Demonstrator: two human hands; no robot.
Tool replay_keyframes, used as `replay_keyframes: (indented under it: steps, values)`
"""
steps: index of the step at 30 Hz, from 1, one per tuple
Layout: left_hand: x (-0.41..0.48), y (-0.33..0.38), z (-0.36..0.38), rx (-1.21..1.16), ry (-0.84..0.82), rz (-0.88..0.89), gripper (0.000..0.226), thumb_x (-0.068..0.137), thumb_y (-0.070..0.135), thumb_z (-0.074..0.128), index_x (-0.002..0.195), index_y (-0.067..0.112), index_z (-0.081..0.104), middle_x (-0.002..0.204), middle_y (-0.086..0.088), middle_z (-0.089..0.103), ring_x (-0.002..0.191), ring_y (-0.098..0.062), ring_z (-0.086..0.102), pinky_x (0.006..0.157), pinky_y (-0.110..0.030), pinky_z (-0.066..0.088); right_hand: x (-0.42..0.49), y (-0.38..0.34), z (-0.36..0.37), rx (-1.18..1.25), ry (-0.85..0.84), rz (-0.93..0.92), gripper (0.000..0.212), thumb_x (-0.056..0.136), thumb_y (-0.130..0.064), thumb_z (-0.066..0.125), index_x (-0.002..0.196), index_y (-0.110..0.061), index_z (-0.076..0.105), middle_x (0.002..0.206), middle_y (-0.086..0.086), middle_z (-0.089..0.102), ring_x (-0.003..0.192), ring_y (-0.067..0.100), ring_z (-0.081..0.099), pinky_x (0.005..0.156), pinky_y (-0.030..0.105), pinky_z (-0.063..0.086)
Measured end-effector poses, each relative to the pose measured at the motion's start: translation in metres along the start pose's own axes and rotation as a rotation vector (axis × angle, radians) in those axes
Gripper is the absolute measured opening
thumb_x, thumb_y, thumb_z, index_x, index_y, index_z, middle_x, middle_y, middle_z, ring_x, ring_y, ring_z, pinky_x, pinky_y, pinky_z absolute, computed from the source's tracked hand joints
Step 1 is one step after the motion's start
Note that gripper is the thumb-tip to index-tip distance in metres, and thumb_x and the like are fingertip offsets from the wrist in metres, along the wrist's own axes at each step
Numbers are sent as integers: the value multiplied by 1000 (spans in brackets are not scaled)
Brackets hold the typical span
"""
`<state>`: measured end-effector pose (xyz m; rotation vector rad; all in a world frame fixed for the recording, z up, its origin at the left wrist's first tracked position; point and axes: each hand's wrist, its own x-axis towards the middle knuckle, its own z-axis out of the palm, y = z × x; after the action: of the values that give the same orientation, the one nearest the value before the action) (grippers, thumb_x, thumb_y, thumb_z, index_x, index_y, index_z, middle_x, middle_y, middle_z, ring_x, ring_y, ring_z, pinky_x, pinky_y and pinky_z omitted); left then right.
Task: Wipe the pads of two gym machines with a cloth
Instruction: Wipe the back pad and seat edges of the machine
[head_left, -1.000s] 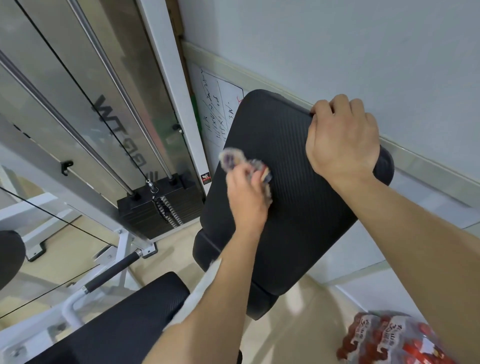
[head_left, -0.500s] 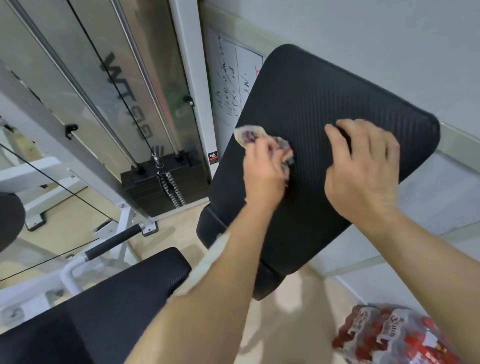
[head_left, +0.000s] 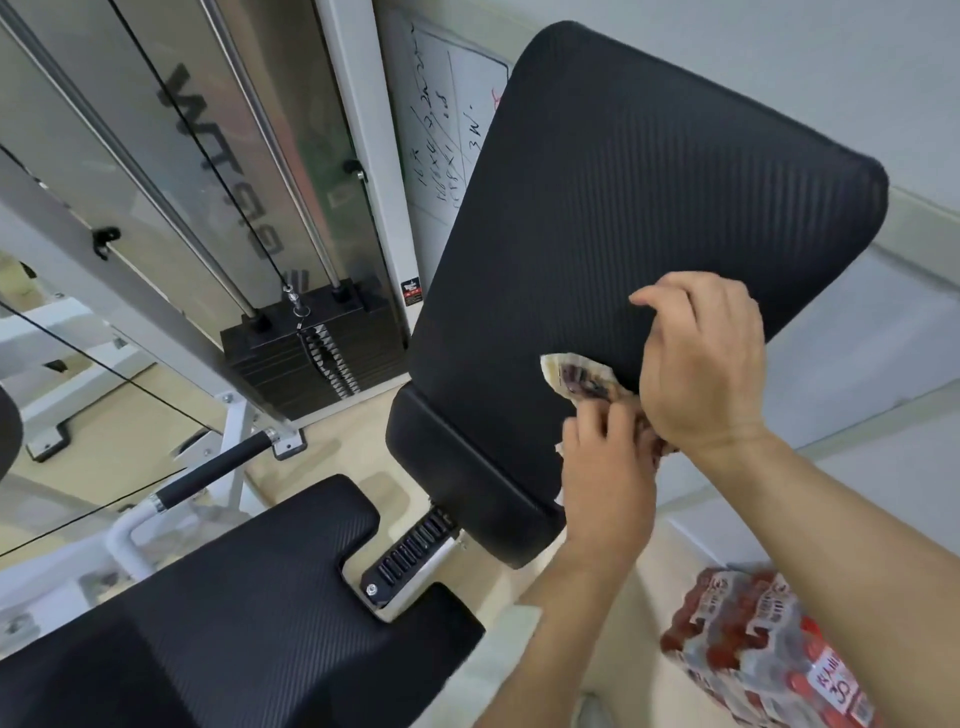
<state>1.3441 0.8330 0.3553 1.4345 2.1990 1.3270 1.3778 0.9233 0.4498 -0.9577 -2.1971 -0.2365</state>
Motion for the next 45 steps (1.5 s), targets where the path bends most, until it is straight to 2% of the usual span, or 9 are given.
replay_keyframes:
  steps: [4, 9, 15, 23, 27, 32, 39, 42, 45]
  values:
    - [15, -16, -13, 52, -88, 176, 24, 98, 32, 43, 109, 15, 56, 109, -7, 51, 90, -26, 47, 71, -45, 50, 8, 14, -7, -17, -84, -94, 28, 83, 8, 49, 105, 1, 65, 101, 18, 62, 85, 40, 55, 69, 47, 46]
    - [133, -65, -67, -110, 214, -135, 14, 99, 19, 49, 103, 9, 58, 107, -12, 50, 95, -28, 51, 88, -44, 44, 7, 16, 3, -113, -137, -125, 28, 81, 7, 58, 106, -2, 67, 101, 15, 62, 86, 38, 55, 65, 43, 41]
    - [83, -110, -52, 9, 165, -221, 19, 100, 25, 46, 110, 9, 53, 118, -13, 49, 99, -25, 50, 90, -41, 45, 3, 13, 4, -179, -137, -152, 25, 82, 3, 57, 103, -4, 67, 102, 15, 60, 89, 37, 54, 69, 43, 37]
    - [-21, -91, -1, 219, -142, 201, 29, 88, 17, 63, 112, 17, 47, 104, -9, 47, 89, -30, 49, 61, -44, 52, 2, 5, 10, -211, -51, -80, 23, 81, -3, 54, 101, -9, 65, 102, 12, 60, 88, 36, 51, 71, 41, 30]
    - [69, -129, -42, 46, 185, -209, 21, 100, 20, 43, 114, 8, 54, 118, -16, 49, 104, -34, 51, 91, -45, 45, 2, 2, 13, -290, -82, -82, 22, 85, -8, 52, 103, -12, 64, 104, 10, 59, 92, 35, 52, 75, 40, 30]
    - [85, -150, -45, -21, 300, -407, 22, 103, 22, 39, 113, 6, 50, 119, -15, 49, 102, -31, 52, 89, -41, 43, 0, 0, 14, -312, -62, -80, 20, 85, -9, 53, 102, -13, 64, 104, 9, 58, 92, 34, 53, 76, 42, 34]
    - [-71, -97, 14, 94, -73, -117, 28, 97, 28, 34, 110, 9, 50, 109, -11, 49, 95, -29, 50, 74, -47, 52, -63, -26, 27, -145, -74, -135, 22, 73, -4, 56, 90, -13, 67, 92, 6, 62, 80, 31, 55, 73, 40, 35]
    - [-42, -119, -2, 143, -75, -14, 21, 96, 29, 36, 107, 14, 45, 106, -13, 50, 91, -33, 53, 70, -47, 52, -100, -32, 36, -108, -126, -144, 20, 73, -5, 58, 89, -13, 67, 91, 4, 62, 78, 29, 55, 69, 39, 35]
    - [24, -132, -33, 114, 91, -129, 24, 100, 24, 38, 111, 8, 52, 115, -14, 50, 99, -30, 53, 85, -45, 49, -128, -34, 45, -83, -161, -112, 18, 74, -7, 59, 88, -14, 67, 91, 4, 62, 79, 26, 54, 70, 37, 36]
